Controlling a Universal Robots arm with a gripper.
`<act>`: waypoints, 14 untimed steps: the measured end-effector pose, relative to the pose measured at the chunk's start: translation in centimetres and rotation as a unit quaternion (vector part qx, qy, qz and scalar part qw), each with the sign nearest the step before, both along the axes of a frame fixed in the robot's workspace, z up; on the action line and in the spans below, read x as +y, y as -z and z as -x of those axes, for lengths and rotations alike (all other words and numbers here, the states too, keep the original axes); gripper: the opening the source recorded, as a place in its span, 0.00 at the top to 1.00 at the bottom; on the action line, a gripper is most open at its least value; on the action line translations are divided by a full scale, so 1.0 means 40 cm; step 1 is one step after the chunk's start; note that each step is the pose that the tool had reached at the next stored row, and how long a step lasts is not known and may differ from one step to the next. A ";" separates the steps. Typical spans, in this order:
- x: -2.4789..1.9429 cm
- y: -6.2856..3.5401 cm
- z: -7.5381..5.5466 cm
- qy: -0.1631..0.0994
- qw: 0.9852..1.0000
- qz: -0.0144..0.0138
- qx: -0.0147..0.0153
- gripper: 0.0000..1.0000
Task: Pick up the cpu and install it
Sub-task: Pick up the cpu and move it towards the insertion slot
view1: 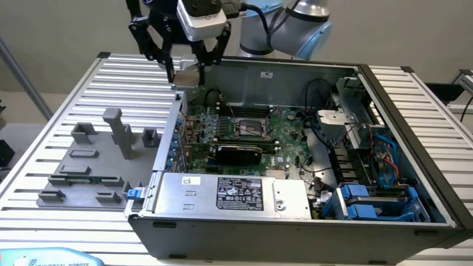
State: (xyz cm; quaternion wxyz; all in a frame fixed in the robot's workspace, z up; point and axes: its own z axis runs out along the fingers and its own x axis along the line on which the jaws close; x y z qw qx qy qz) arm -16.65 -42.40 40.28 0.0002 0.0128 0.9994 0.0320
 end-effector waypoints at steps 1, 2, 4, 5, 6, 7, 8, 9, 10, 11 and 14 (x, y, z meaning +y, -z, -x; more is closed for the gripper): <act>0.001 0.003 -0.011 0.000 1.000 0.000 0.000 0.45; 0.003 0.007 -0.023 0.000 1.000 0.000 0.000 0.45; 0.007 0.014 -0.045 0.000 1.000 0.000 0.000 0.45; 0.011 0.019 -0.056 0.000 1.000 0.000 0.000 0.45; 0.015 0.023 -0.067 0.000 1.000 0.000 0.000 0.45; 0.021 0.028 -0.080 0.000 1.000 0.000 0.000 0.45; 0.027 0.033 -0.091 0.000 1.000 0.000 0.000 0.45; 0.033 0.037 -0.101 0.000 1.000 0.000 0.000 0.45; 0.040 0.042 -0.110 0.000 1.000 0.000 0.000 0.45; 0.048 0.046 -0.119 0.000 1.000 0.000 0.000 0.45; 0.072 0.060 -0.141 0.000 1.000 0.000 0.000 0.45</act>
